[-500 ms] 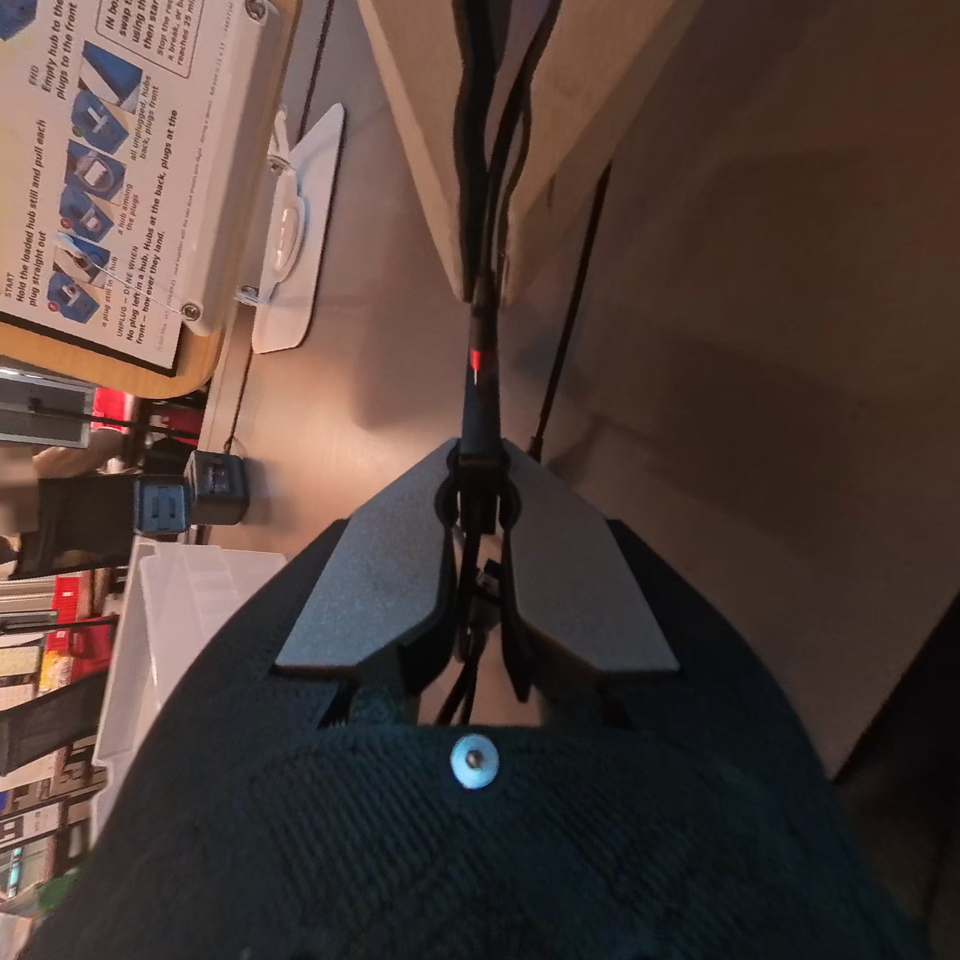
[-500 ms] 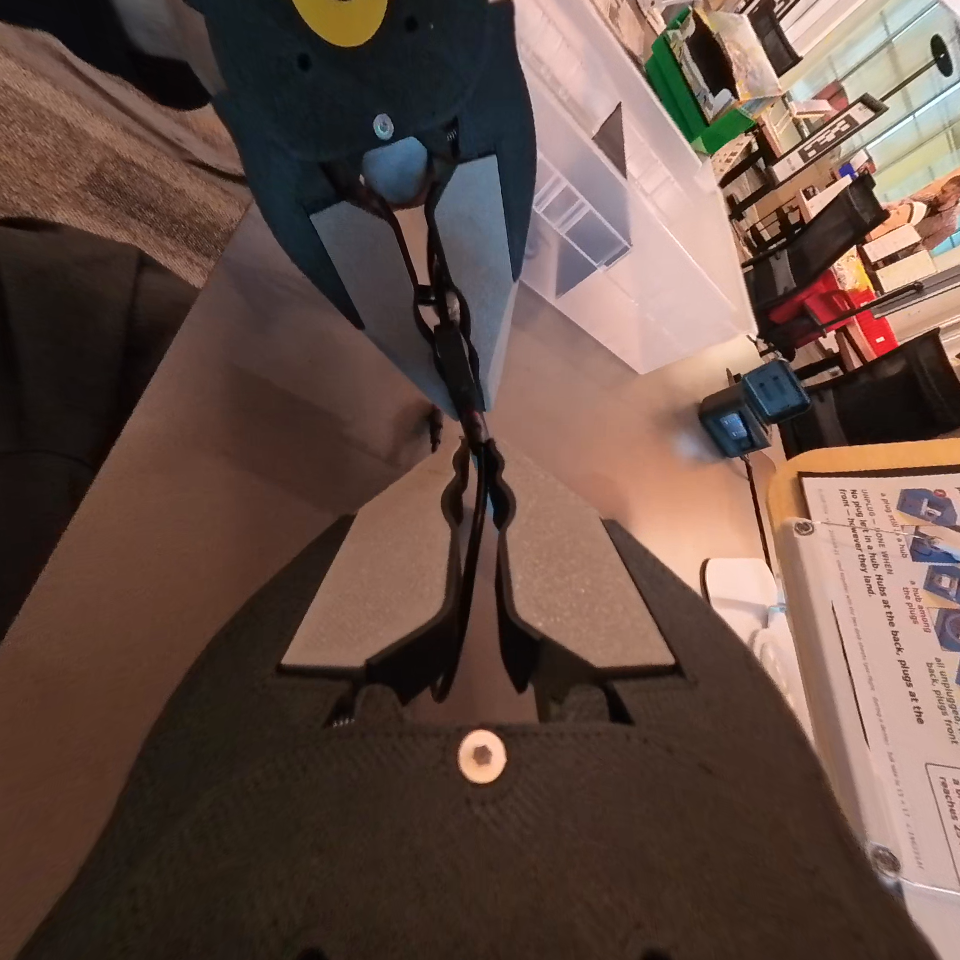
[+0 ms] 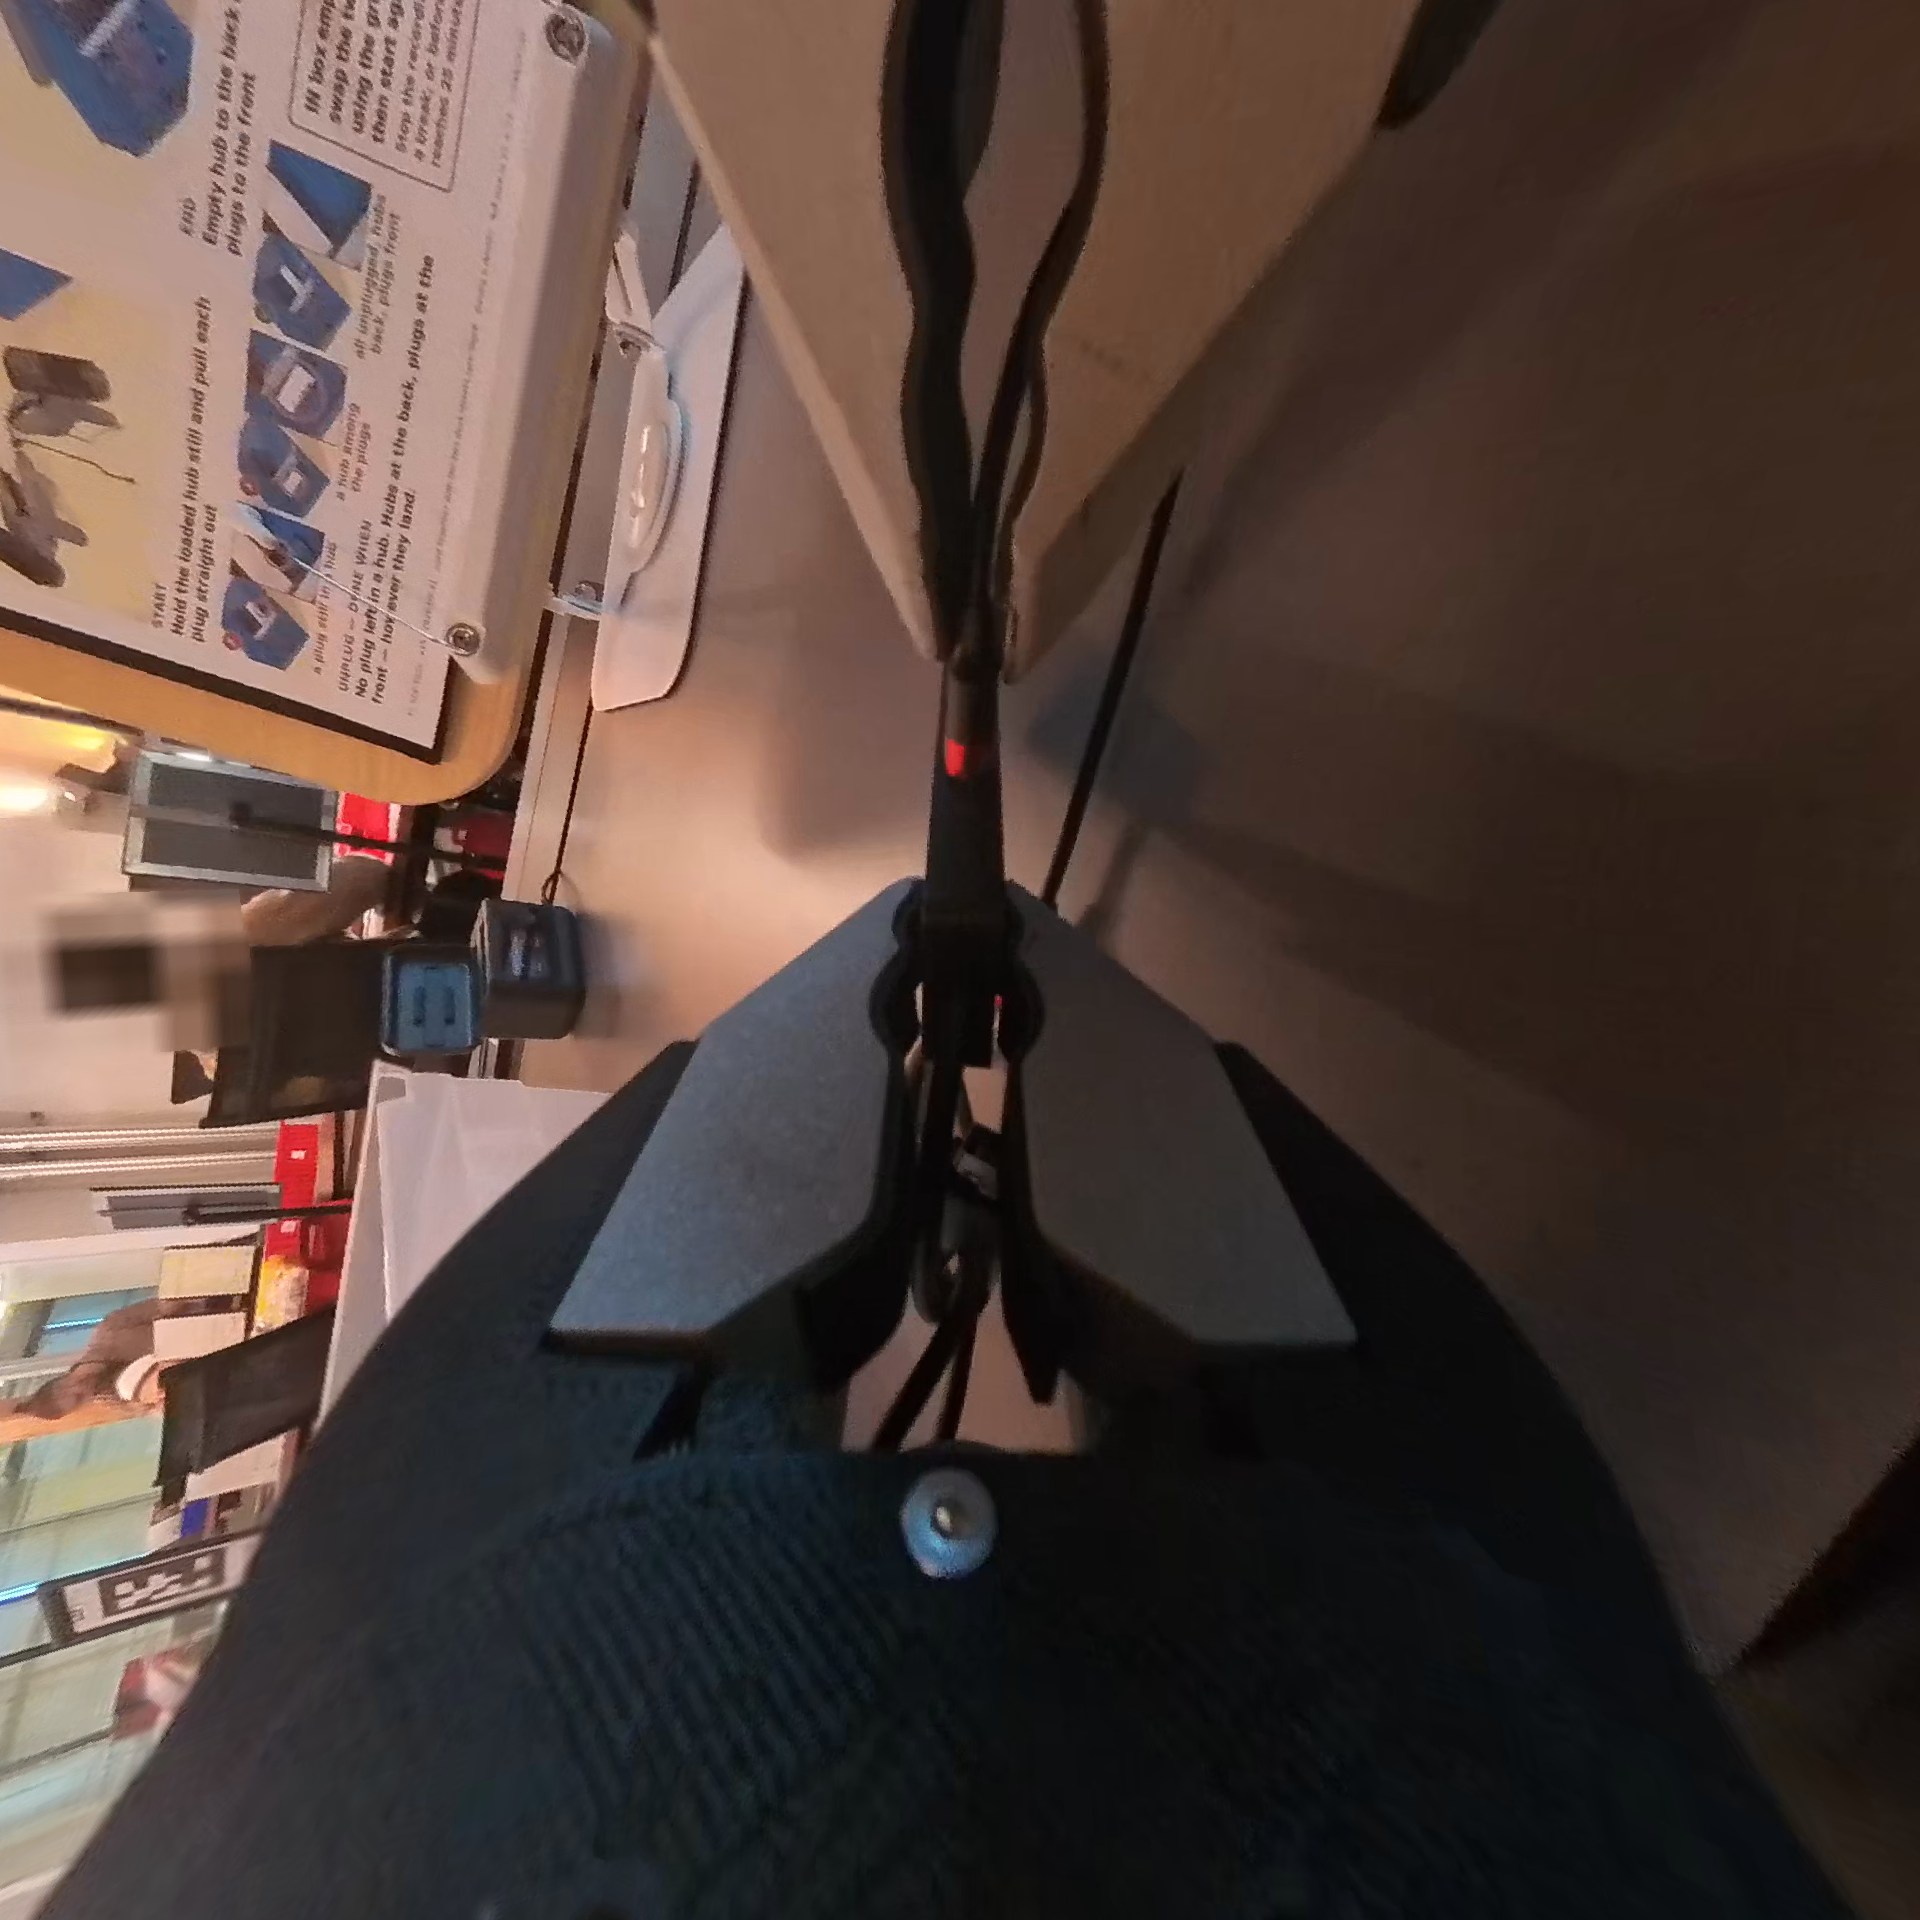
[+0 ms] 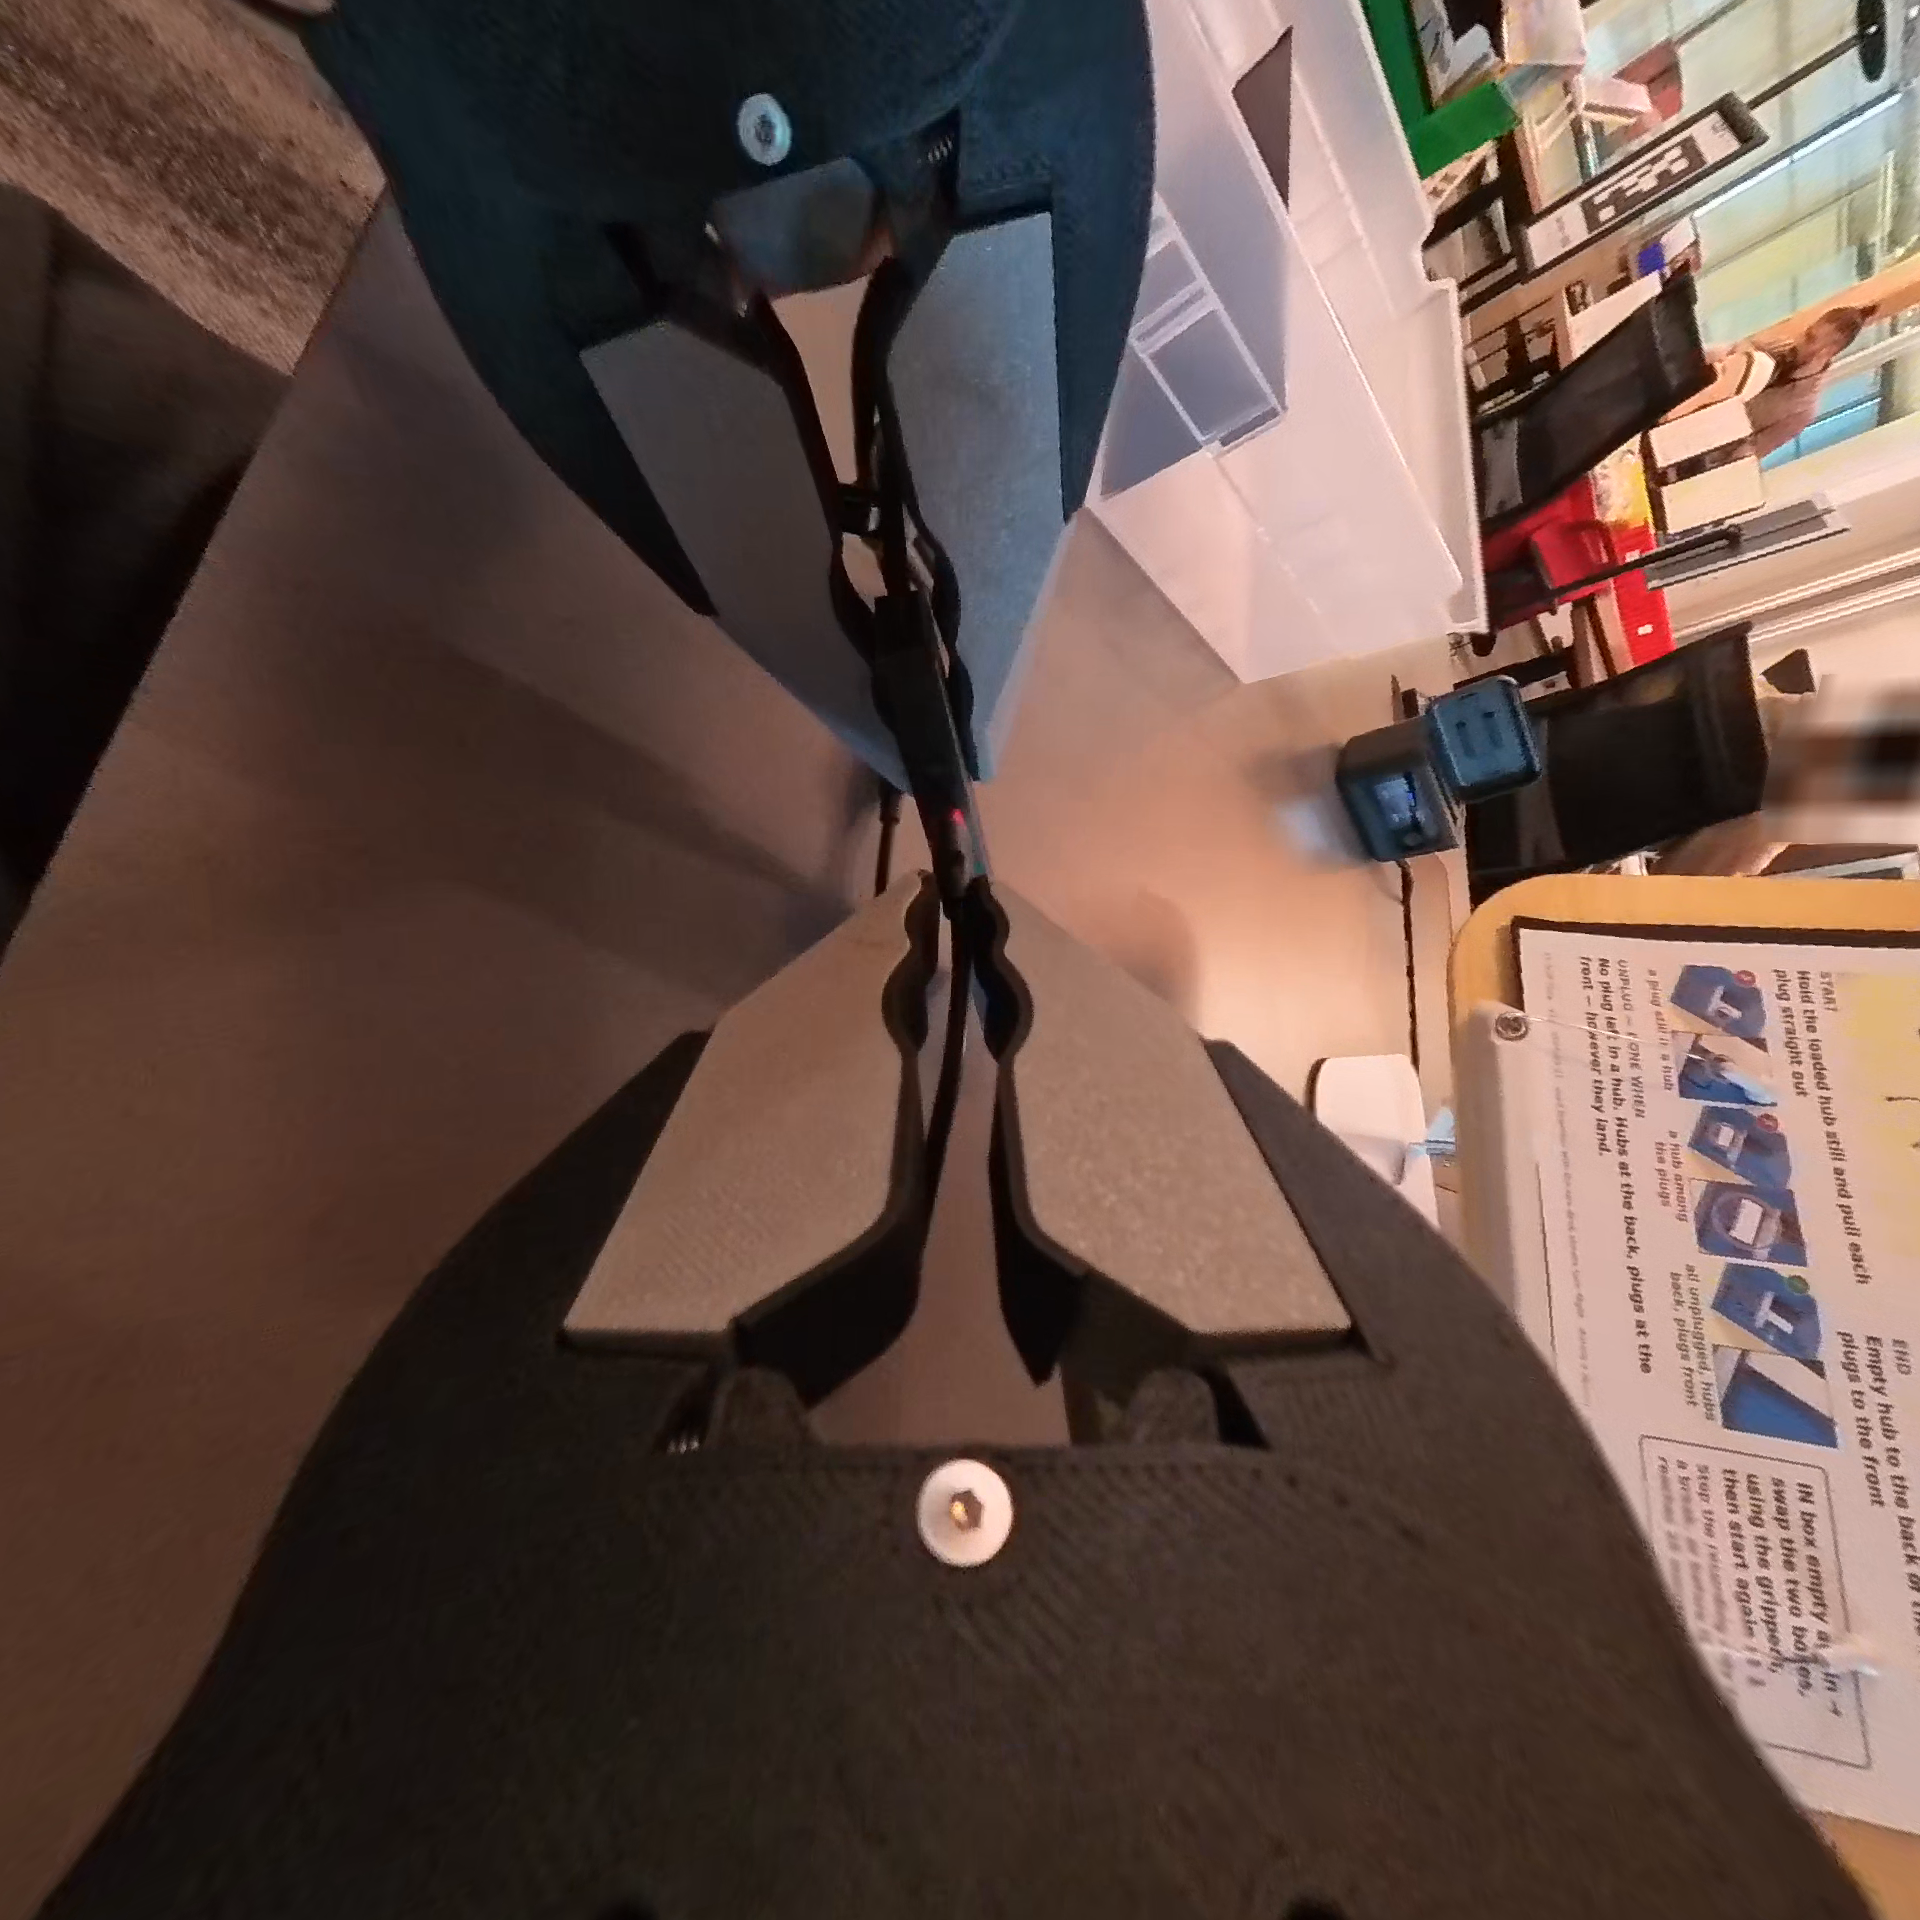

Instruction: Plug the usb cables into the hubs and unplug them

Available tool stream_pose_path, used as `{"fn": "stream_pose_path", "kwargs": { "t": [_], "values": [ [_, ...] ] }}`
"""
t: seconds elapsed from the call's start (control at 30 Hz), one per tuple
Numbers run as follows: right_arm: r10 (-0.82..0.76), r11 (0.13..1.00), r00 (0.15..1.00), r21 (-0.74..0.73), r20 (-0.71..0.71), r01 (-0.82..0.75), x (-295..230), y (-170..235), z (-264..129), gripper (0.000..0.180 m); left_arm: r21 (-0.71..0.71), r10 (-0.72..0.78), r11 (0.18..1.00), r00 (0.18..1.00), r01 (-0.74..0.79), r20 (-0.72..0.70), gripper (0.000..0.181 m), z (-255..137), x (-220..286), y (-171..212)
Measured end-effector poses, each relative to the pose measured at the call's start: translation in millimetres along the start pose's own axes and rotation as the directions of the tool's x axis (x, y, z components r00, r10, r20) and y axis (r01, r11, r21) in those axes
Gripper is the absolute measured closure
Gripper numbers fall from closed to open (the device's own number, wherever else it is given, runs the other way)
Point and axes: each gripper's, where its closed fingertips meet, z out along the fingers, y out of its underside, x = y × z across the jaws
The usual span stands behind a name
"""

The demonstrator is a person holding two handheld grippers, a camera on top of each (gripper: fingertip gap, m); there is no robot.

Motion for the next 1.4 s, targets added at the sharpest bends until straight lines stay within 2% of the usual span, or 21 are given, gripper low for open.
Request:
{"fn": "stream_pose_path", "kwargs": {
  "t": [0.03, 0.13, 0.23, 0.27, 0.33, 0.4, 0.5, 0.57, 0.7, 0.77, 0.8, 0.97, 1.1, 1.17, 1.23, 1.33, 1.4],
  "values": [
    [0.019, 1.000, 1.000, 0.014, 0.002, -0.019, 1.2, -1.0, 0.0, 0.177, 0.012, -0.012, 1.000, 1.000, 0.012, -0.003, 0.173, 0.5, -0.7, 0.1],
    [0.069, 0.994, 0.998, 0.082, -0.010, -0.068, 6.3, -6.3, -1.1, 0.177, 0.026, -0.048, 0.998, 0.998, 0.049, -0.027, 0.172, -1.3, -5.1, -0.1],
    [0.112, 0.980, 0.994, 0.162, 0.012, -0.113, 8.3, -17.6, -10.6, 0.161, 0.049, -0.078, 0.995, 0.995, 0.081, -0.059, 0.173, -8.7, -8.3, -1.9],
    [0.128, 0.978, 0.991, 0.164, 0.028, -0.130, 8.0, -16.9, -11.1, 0.155, 0.059, -0.102, 0.993, 0.993, 0.105, -0.061, 0.173, -11.8, -11.3, -2.6],
    [0.118, 0.986, 0.993, 0.116, 0.019, -0.119, 7.7, -9.3, -6.4, 0.149, 0.165, -0.119, 0.976, 0.985, 0.139, -0.124, 0.173, -23.6, -8.4, -19.7],
    [0.057, 0.996, 0.998, 0.076, -0.012, -0.056, 4.0, -7.0, -0.3, 0.151, 0.280, -0.109, 0.947, 0.977, 0.158, -0.183, 0.173, -39.5, -3.7, -42.7],
    [0.030, 0.997, 0.998, 0.068, -0.047, -0.026, 6.7, -13.5, -2.7, 0.165, 0.279, -0.105, 0.947, 0.976, 0.157, -0.193, 0.172, -45.5, -3.9, -47.2],
    [0.073, 0.994, 0.996, 0.085, -0.043, -0.070, 11.2, -17.7, -6.5, 0.170, 0.307, -0.202, 0.913, 0.951, 0.270, -0.235, 0.167, -53.2, -12.1, -54.8],
    [0.149, 0.987, 0.970, 0.088, -0.190, -0.135, 44.5, -10.9, -27.9, 0.172, 0.394, -0.393, 0.764, 0.853, 0.511, -0.344, 0.136, -98.7, -53.0, -67.7],
    [0.219, 0.976, 0.937, 0.078, -0.272, -0.205, 66.1, 0.4, -52.3, 0.172, 0.442, -0.444, 0.698, 0.825, 0.563, -0.349, 0.120, -130.7, -75.6, -67.0],
    [0.245, 0.970, 0.912, 0.071, -0.328, -0.234, 78.6, 5.7, -71.3, 0.172, 0.461, -0.448, 0.684, 0.824, 0.566, -0.347, 0.122, -146.5, -82.6, -65.9],
    [0.236, 0.954, 0.755, -0.002, -0.612, -0.300, 154.0, 27.0, -218.5, 0.172, 0.482, -0.452, 0.734, 0.874, 0.478, -0.178, 0.130, -188.3, -105.8, -43.5],
    [0.170, 0.924, 0.684, -0.127, -0.710, -0.361, 209.2, 66.7, -321.8, 0.172, 0.465, -0.477, 0.733, 0.863, 0.496, -0.169, 0.131, -195.2, -110.9, -33.3],
    [0.079, 0.913, 0.721, -0.240, -0.688, -0.329, 222.3, 93.4, -344.4, 0.172, 0.456, -0.484, 0.735, 0.860, 0.501, -0.164, 0.131, -194.0, -112.7, -30.6],
    [0.015, 0.885, 0.829, -0.378, -0.559, -0.271, 213.1, 129.0, -341.7, 0.172, 0.442, -0.490, 0.743, 0.858, 0.503, -0.152, 0.131, -191.5, -114.3, -28.6],
    [0.001, 0.763, 0.939, -0.607, -0.345, -0.224, 183.6, 202.8, -332.6, 0.171, 0.442, -0.502, 0.731, 0.848, 0.520, -0.167, 0.132, -187.8, -114.2, -31.0],
    [0.110, 0.661, 0.974, -0.716, -0.201, -0.222, 154.8, 248.4, -318.6, 0.171, 0.440, -0.555, 0.681, 0.805, 0.585, -0.212, 0.134, -181.9, -116.5, -33.6]
  ]
}}
